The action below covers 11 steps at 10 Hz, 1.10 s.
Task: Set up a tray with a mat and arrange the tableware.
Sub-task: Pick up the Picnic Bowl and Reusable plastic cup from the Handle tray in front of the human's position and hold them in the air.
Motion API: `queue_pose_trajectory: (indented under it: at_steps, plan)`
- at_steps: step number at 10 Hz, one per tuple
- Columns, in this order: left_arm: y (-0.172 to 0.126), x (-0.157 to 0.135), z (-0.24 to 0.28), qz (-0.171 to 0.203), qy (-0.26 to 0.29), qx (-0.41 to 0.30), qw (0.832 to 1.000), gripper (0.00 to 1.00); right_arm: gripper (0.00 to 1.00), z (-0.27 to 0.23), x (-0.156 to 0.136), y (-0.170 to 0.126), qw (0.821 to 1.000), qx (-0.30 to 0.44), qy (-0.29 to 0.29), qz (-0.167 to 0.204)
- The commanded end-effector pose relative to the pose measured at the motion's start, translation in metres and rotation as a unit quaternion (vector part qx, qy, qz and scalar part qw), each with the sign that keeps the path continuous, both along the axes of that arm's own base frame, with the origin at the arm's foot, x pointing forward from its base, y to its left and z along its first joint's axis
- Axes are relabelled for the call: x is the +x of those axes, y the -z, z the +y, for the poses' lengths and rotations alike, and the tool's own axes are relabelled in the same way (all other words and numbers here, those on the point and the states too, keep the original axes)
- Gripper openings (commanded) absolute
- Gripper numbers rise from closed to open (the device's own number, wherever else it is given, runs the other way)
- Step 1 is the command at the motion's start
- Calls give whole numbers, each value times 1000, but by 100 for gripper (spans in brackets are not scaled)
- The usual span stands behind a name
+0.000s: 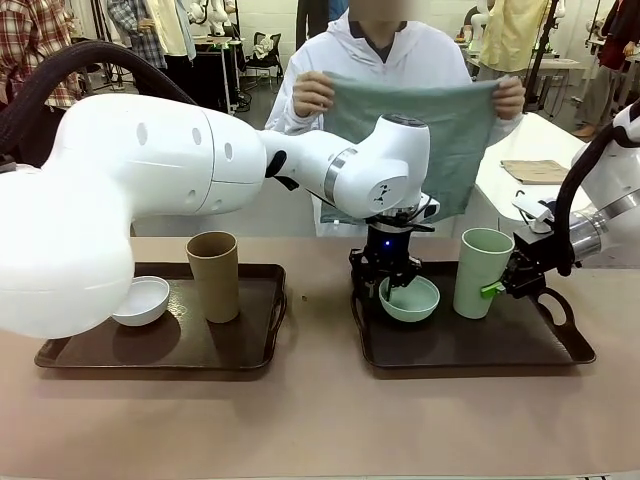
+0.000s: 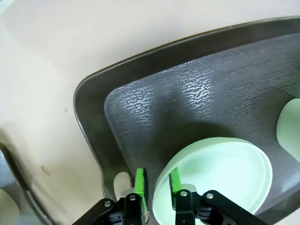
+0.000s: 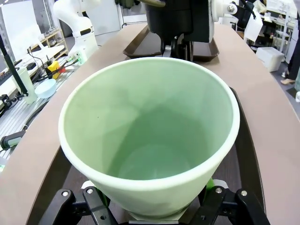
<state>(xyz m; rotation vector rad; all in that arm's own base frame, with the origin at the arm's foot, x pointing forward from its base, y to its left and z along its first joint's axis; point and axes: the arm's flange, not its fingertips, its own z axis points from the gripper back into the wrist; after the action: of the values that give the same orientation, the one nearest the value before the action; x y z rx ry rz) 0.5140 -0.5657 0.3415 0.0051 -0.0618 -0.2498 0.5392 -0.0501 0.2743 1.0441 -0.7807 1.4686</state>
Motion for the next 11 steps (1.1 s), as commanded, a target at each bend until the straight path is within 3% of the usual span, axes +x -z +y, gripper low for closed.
queue_pose_trajectory:
  at_steps: [1, 2, 3, 5, 6, 8, 11]
  plan:
    - [-4, 5, -8, 8, -14, -1, 1000, 0, 0, -3, 5, 1, 1000, 16, 1, -7]
    - [-5, 4, -8, 8, -14, -1, 1000, 0, 24, -4, 4, 0, 1000, 16, 2, -8]
    - [-8, 4, -7, 9, -13, -4, 1000, 0, 0, -6, 3, -3, 1000, 16, 4, -10]
    - [-18, 0, -3, 10, -9, -11, 1000, 0, 0, -11, -4, -19, 1000, 3, 11, -16]
    - [-28, -3, -1, 15, -12, -8, 1000, 0, 25, -13, -10, -37, 1000, -6, 17, -10]
    - [-73, -19, 5, 1, -5, -20, 1000, 0, 25, -20, -34, -109, 998, -24, 30, -45]
    - [-173, -60, 10, -64, 4, -51, 997, 0, 25, -25, -76, -217, 994, -43, 58, -87]
